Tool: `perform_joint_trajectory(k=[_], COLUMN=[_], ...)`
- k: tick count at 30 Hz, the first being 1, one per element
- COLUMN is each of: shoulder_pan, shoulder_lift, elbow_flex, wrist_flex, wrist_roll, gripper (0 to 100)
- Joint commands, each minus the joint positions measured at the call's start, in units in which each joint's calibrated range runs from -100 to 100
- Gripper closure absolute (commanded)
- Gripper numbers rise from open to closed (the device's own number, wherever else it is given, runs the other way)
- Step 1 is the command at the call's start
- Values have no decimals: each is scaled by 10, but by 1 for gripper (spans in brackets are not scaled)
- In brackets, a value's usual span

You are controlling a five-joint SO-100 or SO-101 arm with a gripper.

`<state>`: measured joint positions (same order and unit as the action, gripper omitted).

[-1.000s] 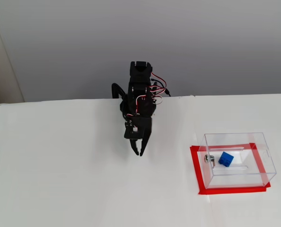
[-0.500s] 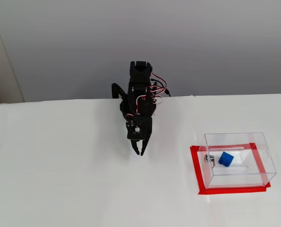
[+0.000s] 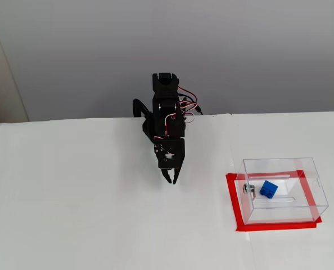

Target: Pick the blue lego brick and place it into the transparent box

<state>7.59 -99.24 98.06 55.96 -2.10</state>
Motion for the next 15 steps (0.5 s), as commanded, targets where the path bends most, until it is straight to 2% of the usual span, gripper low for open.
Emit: perform_joint_trajectory(k=[1, 15], shoulder_pan=[3, 1], shoulder_lift=[-7, -7], elbow_flex=[-7, -5], wrist_flex=[13, 10], wrist_roll=[-1, 3], gripper=[99, 99])
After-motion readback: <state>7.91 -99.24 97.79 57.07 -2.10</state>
